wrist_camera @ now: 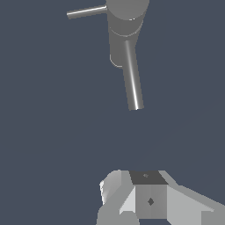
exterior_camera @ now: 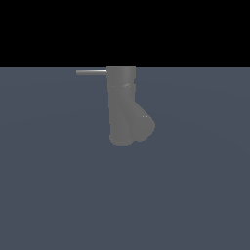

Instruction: Turn on the faucet by rotating a designated handle.

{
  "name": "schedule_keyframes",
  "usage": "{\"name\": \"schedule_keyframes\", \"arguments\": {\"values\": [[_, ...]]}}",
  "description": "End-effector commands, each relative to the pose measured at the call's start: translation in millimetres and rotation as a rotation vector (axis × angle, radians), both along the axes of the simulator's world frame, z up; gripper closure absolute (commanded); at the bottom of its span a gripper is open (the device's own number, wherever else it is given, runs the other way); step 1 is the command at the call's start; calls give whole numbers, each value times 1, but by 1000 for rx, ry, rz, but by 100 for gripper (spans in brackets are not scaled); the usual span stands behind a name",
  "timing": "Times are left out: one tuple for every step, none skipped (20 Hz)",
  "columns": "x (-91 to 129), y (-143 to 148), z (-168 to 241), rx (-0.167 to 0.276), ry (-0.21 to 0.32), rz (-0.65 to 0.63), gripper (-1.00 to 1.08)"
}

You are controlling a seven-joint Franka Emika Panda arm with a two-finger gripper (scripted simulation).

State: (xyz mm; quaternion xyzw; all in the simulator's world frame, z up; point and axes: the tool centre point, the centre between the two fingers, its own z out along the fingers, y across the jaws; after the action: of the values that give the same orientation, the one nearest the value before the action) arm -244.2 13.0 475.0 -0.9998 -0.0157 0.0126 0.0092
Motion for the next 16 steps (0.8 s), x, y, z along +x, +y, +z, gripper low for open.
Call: {"name": "schedule_keyframes", "arguments": {"values": [[0,0,0,0,0,0,108],[0,0,0,1,1,0,108],[0,0,-1,2,2,0,108],[0,0,-1,6,5,-1,108],[0,0,-3,10,9,-1,108],[0,-1,-4,15,14,-2,108],[0,-1,-6,22,20,-3,108],[0,-1,-8,27,25,-3,108],[0,-2,-9,32,29,-4,108],[0,-2,-10,35,33,-4,108],[0,-2,-10,37,35,-3,108],[0,-2,-11,38,36,-3,108],[0,-2,-11,38,35,-3,108],[0,-2,-10,37,34,-3,108],[0,-2,-10,37,34,-5,108],[1,-2,-10,37,34,-7,108]]}}
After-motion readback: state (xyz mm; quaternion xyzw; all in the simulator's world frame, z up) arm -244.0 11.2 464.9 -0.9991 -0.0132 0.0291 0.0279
